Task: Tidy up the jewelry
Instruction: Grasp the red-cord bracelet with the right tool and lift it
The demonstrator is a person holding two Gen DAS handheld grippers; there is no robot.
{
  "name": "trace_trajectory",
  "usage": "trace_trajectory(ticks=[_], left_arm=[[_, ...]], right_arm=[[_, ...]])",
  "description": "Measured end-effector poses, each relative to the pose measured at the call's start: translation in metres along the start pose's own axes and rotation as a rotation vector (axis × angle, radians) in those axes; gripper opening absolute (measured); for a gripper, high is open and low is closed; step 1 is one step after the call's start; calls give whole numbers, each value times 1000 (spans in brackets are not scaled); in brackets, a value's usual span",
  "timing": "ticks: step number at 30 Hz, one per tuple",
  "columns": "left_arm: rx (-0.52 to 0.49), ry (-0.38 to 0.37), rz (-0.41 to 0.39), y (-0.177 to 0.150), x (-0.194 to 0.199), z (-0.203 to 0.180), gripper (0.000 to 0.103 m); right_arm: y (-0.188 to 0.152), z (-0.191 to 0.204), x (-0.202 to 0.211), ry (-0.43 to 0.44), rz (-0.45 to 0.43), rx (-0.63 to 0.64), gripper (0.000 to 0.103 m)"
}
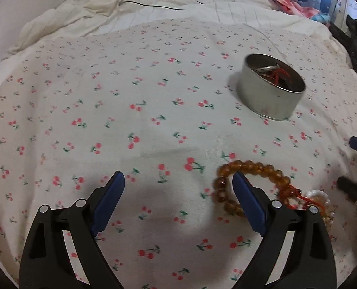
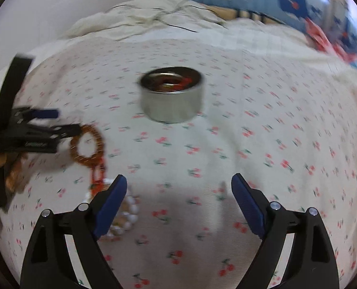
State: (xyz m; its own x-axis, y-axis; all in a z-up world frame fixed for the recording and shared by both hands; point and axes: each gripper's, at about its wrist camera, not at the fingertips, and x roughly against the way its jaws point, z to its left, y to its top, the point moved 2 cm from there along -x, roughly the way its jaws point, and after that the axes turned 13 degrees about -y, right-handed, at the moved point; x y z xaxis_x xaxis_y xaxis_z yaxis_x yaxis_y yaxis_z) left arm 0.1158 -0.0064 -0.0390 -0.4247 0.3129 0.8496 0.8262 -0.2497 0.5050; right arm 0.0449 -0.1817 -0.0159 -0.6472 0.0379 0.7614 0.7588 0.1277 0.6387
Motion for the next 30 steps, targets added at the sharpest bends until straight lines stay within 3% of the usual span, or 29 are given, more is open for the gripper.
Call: trace_trajectory(ticks=[6, 10, 13, 17, 21, 24, 30], left_arm=[[3, 40, 8, 0, -7, 9, 90], [15, 48, -1, -1, 1, 20, 90], [17, 49, -3, 0, 4, 26, 90], [37, 32, -15, 1, 6, 30, 90], [45, -6, -13, 1, 2, 27, 91], [23, -20, 1, 0, -2, 20, 91], [-7, -38, 33, -4, -7, 11, 91]], right_arm=[[3, 38, 0, 29, -61, 80, 89], [1, 54, -14, -70, -32, 150, 90], [4, 39, -18, -138, -17, 89, 93], [6, 12, -18, -84, -4, -49, 93], [8, 29, -21, -38, -12, 27, 93], [8, 43, -35, -132, 20, 109, 93], [1, -17, -37, -238, 91, -75, 93]])
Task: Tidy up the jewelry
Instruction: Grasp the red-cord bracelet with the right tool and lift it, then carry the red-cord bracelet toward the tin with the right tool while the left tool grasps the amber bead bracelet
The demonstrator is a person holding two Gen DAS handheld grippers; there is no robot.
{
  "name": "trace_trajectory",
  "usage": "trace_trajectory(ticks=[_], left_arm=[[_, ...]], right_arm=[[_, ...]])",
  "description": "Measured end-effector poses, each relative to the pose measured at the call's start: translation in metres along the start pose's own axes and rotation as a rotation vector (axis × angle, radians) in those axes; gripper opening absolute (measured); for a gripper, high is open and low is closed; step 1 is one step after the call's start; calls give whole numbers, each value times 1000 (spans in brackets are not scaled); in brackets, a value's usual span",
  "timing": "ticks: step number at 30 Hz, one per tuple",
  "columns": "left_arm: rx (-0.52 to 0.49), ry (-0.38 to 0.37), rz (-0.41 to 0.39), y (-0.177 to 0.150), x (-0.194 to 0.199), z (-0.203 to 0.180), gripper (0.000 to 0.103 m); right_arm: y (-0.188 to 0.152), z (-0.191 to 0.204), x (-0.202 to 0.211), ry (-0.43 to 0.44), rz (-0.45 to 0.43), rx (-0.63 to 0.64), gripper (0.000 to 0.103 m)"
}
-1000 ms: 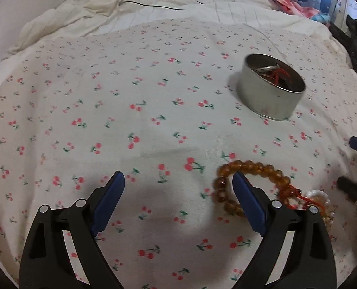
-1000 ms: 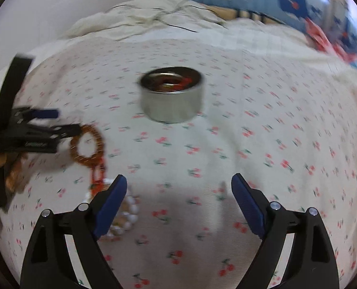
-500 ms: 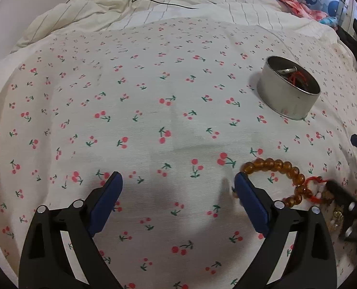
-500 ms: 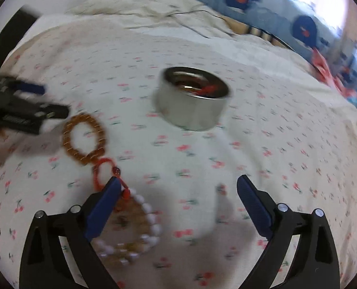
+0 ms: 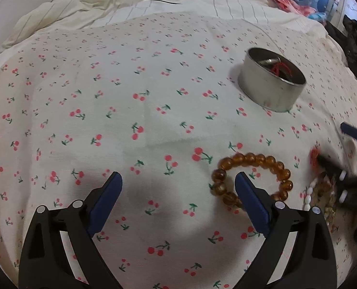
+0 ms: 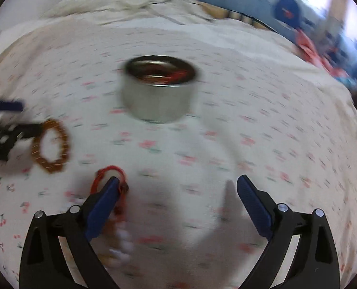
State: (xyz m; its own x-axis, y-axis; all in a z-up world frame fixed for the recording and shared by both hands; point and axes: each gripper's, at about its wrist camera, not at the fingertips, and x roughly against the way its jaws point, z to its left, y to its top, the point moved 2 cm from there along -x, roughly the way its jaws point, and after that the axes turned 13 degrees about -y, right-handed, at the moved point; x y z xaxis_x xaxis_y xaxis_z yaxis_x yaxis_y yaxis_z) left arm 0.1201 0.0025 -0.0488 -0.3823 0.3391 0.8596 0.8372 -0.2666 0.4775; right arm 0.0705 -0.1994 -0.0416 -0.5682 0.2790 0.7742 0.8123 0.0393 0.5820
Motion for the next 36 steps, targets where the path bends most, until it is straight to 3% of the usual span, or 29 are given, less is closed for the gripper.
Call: trace_trajectory(ticks=[3, 5, 7, 11, 13, 14, 15, 16, 17, 19, 23, 24, 25, 26, 27, 29, 33, 36], left_arm=[[-15, -20, 14, -2, -1, -6, 91], [-20, -49, 14, -3, -1, -10, 91], [-35, -68, 17, -4, -2, -15, 91], [-13, -91, 11, -3, -5, -13, 91], [18, -152, 4, -1, -4, -12, 89], [21, -179, -1, -1, -3, -14, 84], [12, -203, 5, -1, -3, -17, 74], [-1, -210, 11, -1, -3, -19, 62], [-17, -208, 15, -2, -3, -22, 58], [-36, -198, 21, -2, -3, -24, 44], [-24, -193, 20, -1, -3, -22, 45], [-22, -180, 21, -2, -4, -22, 51], [-14, -165, 19, -2, -5, -20, 63], [0, -149, 15, -2, -5, -17, 70], [17, -137, 12, -2, -5, -15, 78], [23, -152, 15, -3, -5, -14, 78], [-58, -191, 29, -4, -3, -26, 53], [-41, -183, 15, -3, -1, -22, 52]], right_arm=[[-4, -30, -3, 46, 31, -102, 93], [-5, -46, -4, 135, 45, -177, 93], [-5, -66, -3, 292, 41, -286, 93], [0, -78, 2, 481, 17, -371, 92], [6, -66, 12, 485, -20, -300, 91], [8, -53, 17, 469, -32, -228, 82], [7, -44, 20, 453, -31, -179, 76], [5, -33, 21, 429, -28, -127, 65], [4, -24, 20, 411, -19, -85, 53], [0, -15, 10, 385, 19, -59, 39], [-7, -14, 0, 375, 64, -72, 30], [-7, -15, 0, 374, 62, -73, 27], [-7, -15, -1, 372, 64, -73, 12], [-6, -15, -1, 370, 64, -74, 9], [-7, -17, 1, 375, 61, -77, 9], [-5, -24, 4, 368, 46, -96, 9], [-2, -43, 8, 362, 28, -147, 9], [0, -50, 7, 385, 38, -174, 12]])
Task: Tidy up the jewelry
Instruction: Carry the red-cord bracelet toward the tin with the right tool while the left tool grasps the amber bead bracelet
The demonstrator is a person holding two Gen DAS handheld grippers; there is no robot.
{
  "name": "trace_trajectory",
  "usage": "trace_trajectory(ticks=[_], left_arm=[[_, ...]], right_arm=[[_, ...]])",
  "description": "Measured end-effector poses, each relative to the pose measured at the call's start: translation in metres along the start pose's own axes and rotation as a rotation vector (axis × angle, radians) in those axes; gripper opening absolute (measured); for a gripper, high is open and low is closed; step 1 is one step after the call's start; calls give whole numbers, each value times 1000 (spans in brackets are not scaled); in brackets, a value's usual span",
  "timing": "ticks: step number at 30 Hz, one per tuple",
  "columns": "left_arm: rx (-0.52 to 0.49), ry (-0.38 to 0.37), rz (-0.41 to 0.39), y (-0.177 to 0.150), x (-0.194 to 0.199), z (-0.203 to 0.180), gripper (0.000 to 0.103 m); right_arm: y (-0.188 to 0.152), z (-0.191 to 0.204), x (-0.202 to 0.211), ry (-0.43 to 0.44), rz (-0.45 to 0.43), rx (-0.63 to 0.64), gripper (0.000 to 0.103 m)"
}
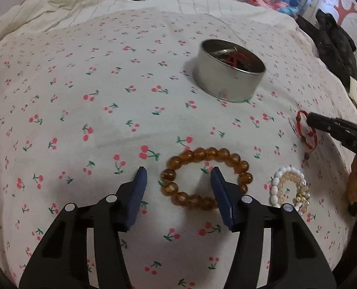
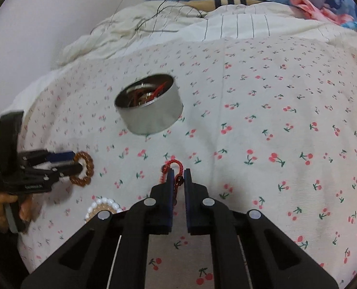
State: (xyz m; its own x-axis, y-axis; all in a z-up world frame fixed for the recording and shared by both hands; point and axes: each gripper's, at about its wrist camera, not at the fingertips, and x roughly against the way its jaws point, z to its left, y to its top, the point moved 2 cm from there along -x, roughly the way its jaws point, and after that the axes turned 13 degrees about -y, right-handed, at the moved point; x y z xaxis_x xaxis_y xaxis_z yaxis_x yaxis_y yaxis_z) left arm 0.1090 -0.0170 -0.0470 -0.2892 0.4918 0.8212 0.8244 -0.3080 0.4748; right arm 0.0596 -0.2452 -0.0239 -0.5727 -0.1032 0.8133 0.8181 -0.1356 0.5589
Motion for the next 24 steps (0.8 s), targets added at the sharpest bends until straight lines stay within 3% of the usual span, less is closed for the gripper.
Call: trace_trajectory(ticks=[2, 10, 12, 14, 16, 17, 18, 19, 21, 22, 24], left_arm=[[21, 12, -20, 3, 5, 6, 52], [204, -15, -106, 11, 26, 45, 76], [198, -26, -98, 8, 22, 42, 79], [169, -4, -65, 7, 10, 37, 82], [120, 33, -22, 4, -3, 26, 83], [67, 52, -7, 3, -7, 17, 82], [2, 43, 15, 1, -11, 5, 67], [-33, 27, 33, 1, -13, -2, 44], [-91, -4, 45, 0, -10, -16, 23], [-102, -13, 46, 1, -9, -17, 14], [-93, -25, 29, 2, -5, -16, 12]], right_arm=[[-1, 1, -1, -15, -6, -3, 63], [-10, 16, -19, -115, 34, 98, 64], [-11, 19, -20, -136, 34, 119, 56], [-11, 16, -19, -127, 35, 113, 30], [-10, 12, -17, -123, 34, 100, 12], [-9, 9, -15, -114, 29, 89, 10], [-8, 9, -13, -110, 25, 84, 10], [-8, 8, -11, -109, 19, 82, 10], [-6, 7, -8, -106, 7, 75, 10], [-5, 7, -6, -103, 3, 70, 10], [-3, 6, -3, -87, -5, 67, 10]])
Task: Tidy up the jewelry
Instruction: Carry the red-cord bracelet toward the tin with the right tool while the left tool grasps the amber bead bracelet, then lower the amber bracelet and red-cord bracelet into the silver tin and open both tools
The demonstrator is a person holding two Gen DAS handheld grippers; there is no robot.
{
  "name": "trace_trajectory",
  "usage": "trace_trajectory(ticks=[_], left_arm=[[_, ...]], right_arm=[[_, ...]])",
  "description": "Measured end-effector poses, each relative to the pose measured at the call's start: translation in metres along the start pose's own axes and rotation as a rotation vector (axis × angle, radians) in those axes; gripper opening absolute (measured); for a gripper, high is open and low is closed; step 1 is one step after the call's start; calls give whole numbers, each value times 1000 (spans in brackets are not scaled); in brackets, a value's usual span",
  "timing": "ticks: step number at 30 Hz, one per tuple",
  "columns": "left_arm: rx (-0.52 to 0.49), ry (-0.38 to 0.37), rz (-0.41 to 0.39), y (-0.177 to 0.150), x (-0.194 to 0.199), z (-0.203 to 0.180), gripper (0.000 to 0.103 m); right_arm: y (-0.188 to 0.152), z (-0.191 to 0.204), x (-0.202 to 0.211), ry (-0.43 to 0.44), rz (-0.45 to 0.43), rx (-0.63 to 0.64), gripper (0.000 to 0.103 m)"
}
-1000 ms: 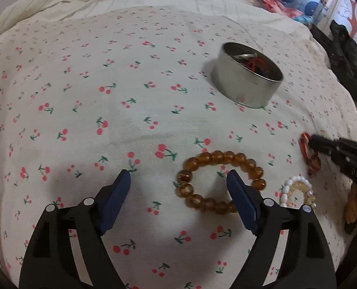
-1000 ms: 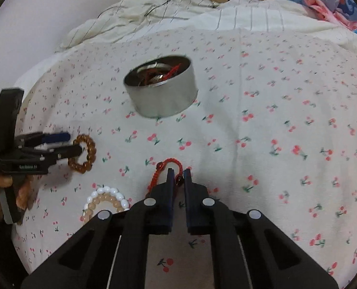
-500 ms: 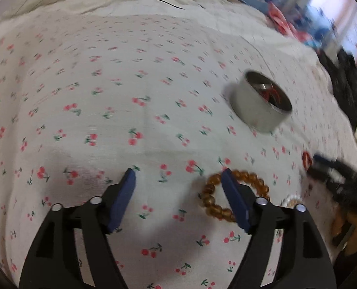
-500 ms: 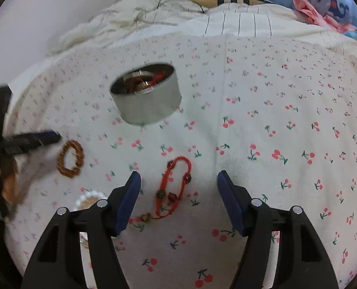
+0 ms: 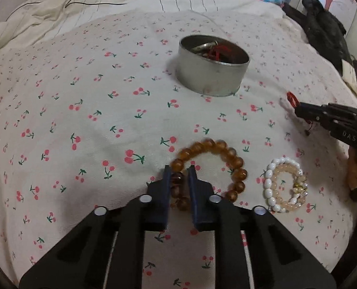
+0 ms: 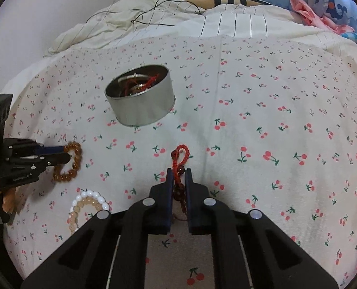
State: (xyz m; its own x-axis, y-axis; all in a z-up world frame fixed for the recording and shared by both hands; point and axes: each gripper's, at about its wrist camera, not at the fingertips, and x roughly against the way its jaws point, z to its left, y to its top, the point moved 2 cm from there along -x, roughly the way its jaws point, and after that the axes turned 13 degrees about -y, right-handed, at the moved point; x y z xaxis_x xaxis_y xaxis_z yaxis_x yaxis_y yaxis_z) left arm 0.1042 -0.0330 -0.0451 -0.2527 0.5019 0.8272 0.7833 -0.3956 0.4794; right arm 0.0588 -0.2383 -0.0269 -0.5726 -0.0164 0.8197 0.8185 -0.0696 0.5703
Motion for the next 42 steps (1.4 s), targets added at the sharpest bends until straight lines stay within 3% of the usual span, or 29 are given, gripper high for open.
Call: trace_trajectory(ticks=[5, 9, 10, 11, 12, 13, 16, 17, 18, 19, 21, 22, 23, 28, 34, 42], left_arm=[[29, -34, -60, 6, 16, 7, 11], [20, 5, -26, 6, 7, 8, 12], [28, 2, -24, 3, 6, 8, 20], [42, -7, -18, 3, 4, 9, 29], [51, -13, -14, 2, 1, 9, 53], [62, -6, -19, 0, -1, 10, 67], [53, 18, -14, -1, -10, 7, 68], [35, 29, -12, -3, -12, 4, 68], [14, 35, -10, -4, -13, 1, 57], [3, 18, -3, -4, -13, -4, 36], [-40, 3, 8, -4, -11, -13, 10], [-48, -10, 10, -4, -11, -15, 10], [-49, -24, 7, -4, -9, -17, 10], [-34, -86, -56, 1, 10, -19, 10], [-5, -186, -167, 20, 41, -17, 10], [3, -261, -255, 75, 57, -24, 10]], right_arm=[[2, 3, 7, 23, -19, 10, 10], [0, 4, -1, 14, 24, 23, 10], [-2, 4, -3, 9, 35, 27, 12], [-3, 4, -6, -9, 45, 30, 26], [-5, 5, -7, -18, 42, 33, 38], [-5, 6, -7, -20, 33, 38, 55], [-8, 14, -10, -47, 31, 80, 59], [-10, 17, -13, -60, 34, 96, 59], [-10, 18, -14, -68, 35, 103, 58], [-10, 20, -15, -76, 35, 110, 58], [-10, 20, -15, -83, 31, 112, 38], [-9, 18, -15, -78, 32, 100, 16], [-8, 15, -14, -74, 31, 88, 11], [0, 1, 0, 3, -18, -6, 11], [20, 0, 25, 85, -137, -56, 11], [54, 10, 33, 145, -201, -61, 11]])
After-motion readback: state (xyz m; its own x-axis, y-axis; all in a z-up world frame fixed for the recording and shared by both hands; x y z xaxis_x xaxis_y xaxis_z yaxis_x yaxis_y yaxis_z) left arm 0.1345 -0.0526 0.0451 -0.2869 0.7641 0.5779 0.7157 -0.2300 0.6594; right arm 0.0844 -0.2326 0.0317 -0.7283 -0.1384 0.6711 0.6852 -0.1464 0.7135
